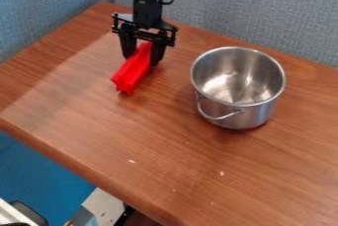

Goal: Put the red object in the metal pot

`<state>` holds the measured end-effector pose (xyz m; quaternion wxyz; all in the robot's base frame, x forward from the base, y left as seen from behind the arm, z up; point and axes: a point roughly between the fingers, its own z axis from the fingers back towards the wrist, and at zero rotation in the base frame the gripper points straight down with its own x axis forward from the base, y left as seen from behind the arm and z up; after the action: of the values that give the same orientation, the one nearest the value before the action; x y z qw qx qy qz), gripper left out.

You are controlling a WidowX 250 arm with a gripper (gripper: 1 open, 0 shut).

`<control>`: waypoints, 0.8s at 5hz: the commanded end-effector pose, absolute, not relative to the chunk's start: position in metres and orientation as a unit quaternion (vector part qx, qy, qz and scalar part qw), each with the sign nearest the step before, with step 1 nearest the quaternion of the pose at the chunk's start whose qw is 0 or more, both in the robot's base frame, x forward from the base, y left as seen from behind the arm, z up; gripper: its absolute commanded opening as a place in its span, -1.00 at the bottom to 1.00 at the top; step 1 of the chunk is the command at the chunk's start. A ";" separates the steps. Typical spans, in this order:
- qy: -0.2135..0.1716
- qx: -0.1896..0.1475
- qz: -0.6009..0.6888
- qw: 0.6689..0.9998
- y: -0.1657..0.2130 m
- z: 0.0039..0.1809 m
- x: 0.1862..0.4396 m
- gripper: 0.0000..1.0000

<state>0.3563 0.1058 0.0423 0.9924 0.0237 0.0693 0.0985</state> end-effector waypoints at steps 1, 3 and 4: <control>0.022 0.032 0.098 0.994 0.104 0.080 0.362 -1.00; 0.023 0.031 0.100 0.994 0.103 0.080 0.361 -1.00; 0.023 0.030 0.101 0.994 0.103 0.081 0.361 -1.00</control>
<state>0.3539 0.1047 0.0411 0.9915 0.0217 0.0751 0.1035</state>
